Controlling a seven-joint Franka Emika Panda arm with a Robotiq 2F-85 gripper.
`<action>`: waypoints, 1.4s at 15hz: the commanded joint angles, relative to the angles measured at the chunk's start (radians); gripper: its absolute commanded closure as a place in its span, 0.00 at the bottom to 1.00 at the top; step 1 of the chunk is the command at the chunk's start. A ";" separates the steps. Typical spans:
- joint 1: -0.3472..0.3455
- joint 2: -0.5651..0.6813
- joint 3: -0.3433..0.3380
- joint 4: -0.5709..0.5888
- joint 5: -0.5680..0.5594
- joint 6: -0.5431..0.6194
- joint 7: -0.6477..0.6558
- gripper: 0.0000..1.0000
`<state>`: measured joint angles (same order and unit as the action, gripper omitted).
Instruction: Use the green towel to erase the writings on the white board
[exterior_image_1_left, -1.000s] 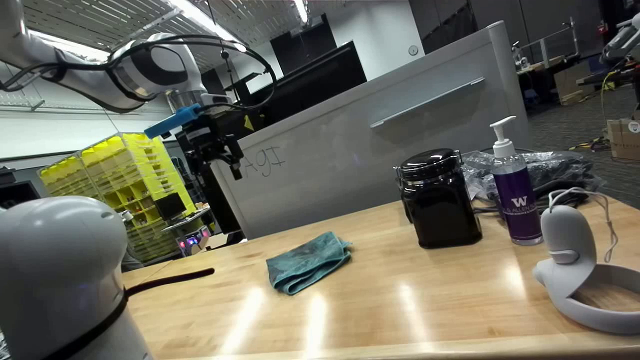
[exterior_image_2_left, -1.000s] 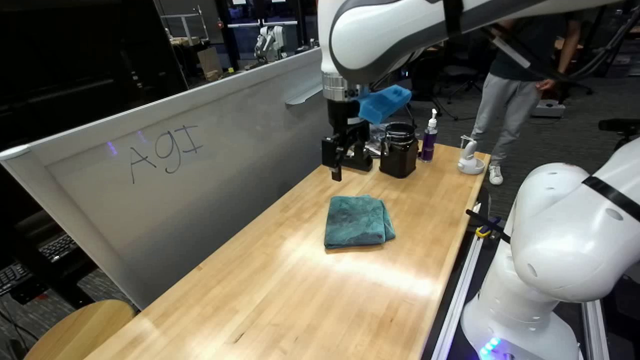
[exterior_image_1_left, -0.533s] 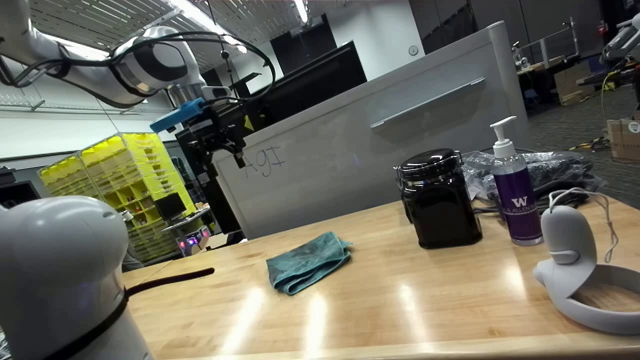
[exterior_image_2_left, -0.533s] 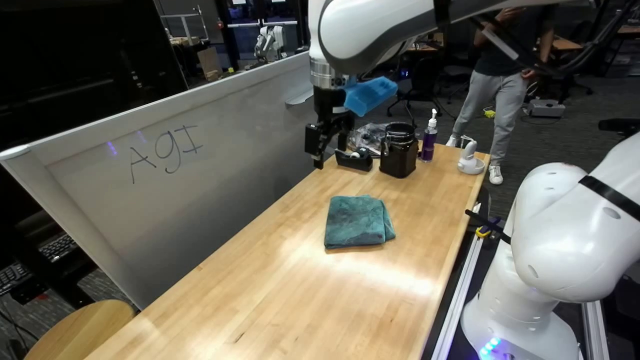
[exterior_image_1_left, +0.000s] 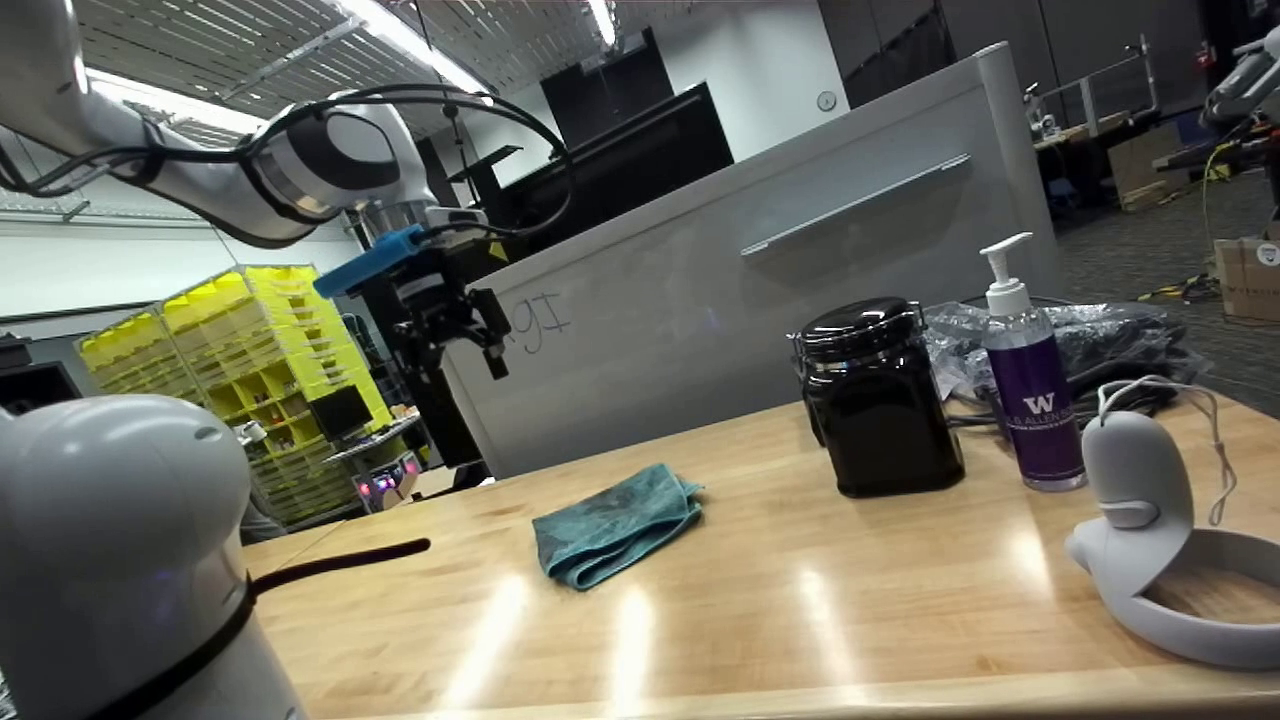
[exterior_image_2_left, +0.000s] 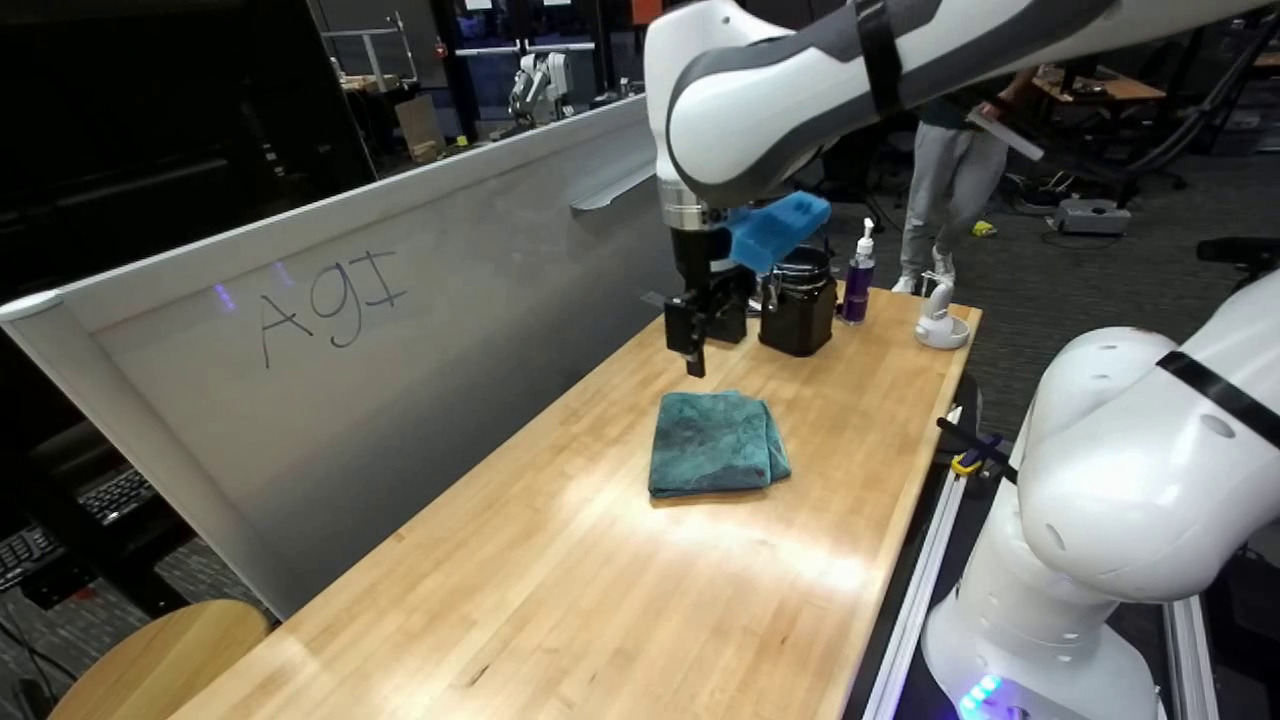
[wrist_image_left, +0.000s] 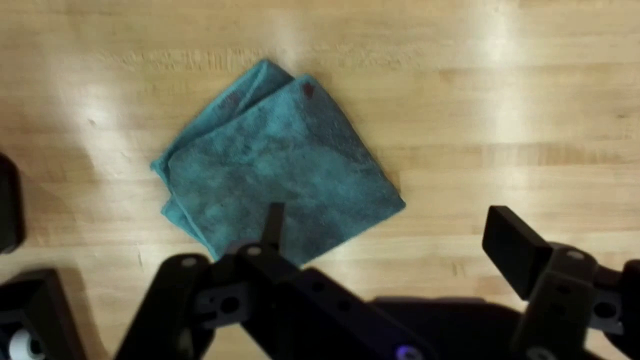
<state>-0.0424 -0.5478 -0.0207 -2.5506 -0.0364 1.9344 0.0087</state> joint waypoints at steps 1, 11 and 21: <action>-0.038 -0.052 -0.015 -0.093 -0.061 -0.042 -0.002 0.00; -0.047 -0.064 -0.078 -0.238 -0.182 0.269 -0.149 0.00; -0.085 0.129 -0.154 -0.235 -0.143 0.543 -0.151 0.00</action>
<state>-0.1128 -0.4954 -0.1671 -2.7862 -0.2012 2.3974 -0.1322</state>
